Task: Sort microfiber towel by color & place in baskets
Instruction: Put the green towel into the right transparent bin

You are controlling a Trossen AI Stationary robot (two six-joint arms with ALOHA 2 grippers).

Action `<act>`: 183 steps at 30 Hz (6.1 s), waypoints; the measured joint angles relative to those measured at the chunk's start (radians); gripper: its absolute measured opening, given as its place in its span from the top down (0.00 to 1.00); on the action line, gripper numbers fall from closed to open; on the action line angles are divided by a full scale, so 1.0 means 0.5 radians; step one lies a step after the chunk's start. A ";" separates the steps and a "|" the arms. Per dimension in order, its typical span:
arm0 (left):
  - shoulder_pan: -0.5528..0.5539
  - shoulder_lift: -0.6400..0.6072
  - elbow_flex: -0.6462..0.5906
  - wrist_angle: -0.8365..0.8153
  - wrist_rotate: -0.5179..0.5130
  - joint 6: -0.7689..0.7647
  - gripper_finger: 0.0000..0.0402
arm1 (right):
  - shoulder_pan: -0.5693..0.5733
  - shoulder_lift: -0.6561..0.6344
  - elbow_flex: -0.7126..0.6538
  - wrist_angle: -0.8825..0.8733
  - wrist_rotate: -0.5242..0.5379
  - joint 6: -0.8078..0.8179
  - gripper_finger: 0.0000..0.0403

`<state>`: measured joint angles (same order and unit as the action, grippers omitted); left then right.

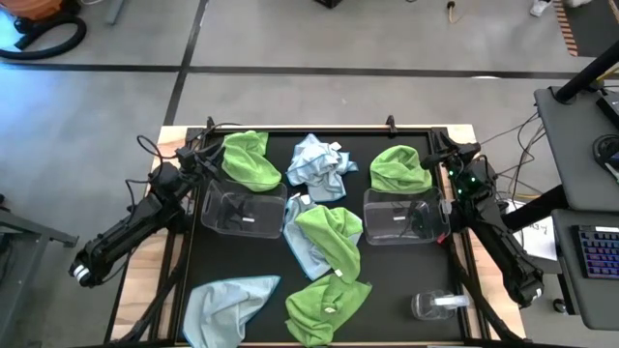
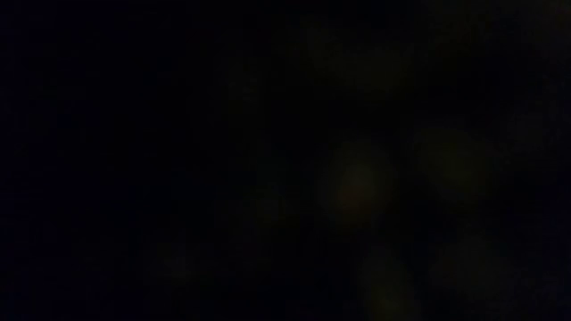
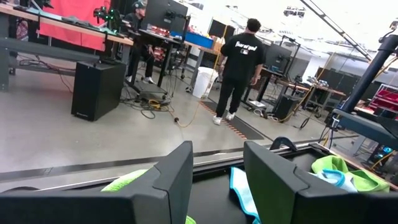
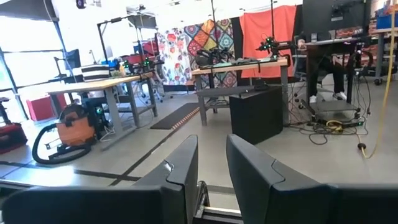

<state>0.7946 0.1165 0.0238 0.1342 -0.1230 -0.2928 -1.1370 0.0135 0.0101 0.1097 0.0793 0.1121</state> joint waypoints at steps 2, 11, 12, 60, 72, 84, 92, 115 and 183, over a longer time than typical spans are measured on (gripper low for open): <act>0.000 0.000 0.000 0.001 0.000 0.000 0.68 | 0.000 0.000 0.000 0.000 0.000 0.000 0.80; 0.000 0.000 0.001 0.002 -0.001 -0.001 0.68 | 0.000 0.001 0.000 -0.001 0.001 -0.036 0.80; 0.000 -0.001 0.000 0.002 -0.002 -0.001 0.68 | 0.000 0.001 0.000 0.000 0.001 -0.034 0.80; 0.000 0.000 0.001 0.001 -0.002 -0.002 0.68 | 0.000 0.009 0.000 0.288 0.218 0.531 0.80; 0.000 0.000 0.001 0.000 -0.002 -0.001 0.68 | 0.000 0.089 0.000 0.344 0.034 0.306 0.80; 0.000 -0.001 0.000 0.000 -0.002 -0.001 0.68 | 0.000 0.098 0.000 0.320 0.033 0.381 0.80; 0.000 0.000 0.000 0.000 -0.002 -0.001 0.68 | 0.000 0.098 0.000 0.248 0.035 0.336 0.80; 0.000 0.000 0.000 0.105 0.080 -0.135 0.68 | 0.000 0.247 0.261 -0.045 -0.333 0.403 0.80; 0.000 1.057 1.494 -1.454 0.317 0.167 0.68 | 0.172 1.960 1.775 -2.533 -0.280 -0.186 0.80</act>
<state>0.7944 0.6449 0.7708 -0.5930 0.0353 -0.2091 -1.0510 0.9936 0.8974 -1.1569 -0.0606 0.0192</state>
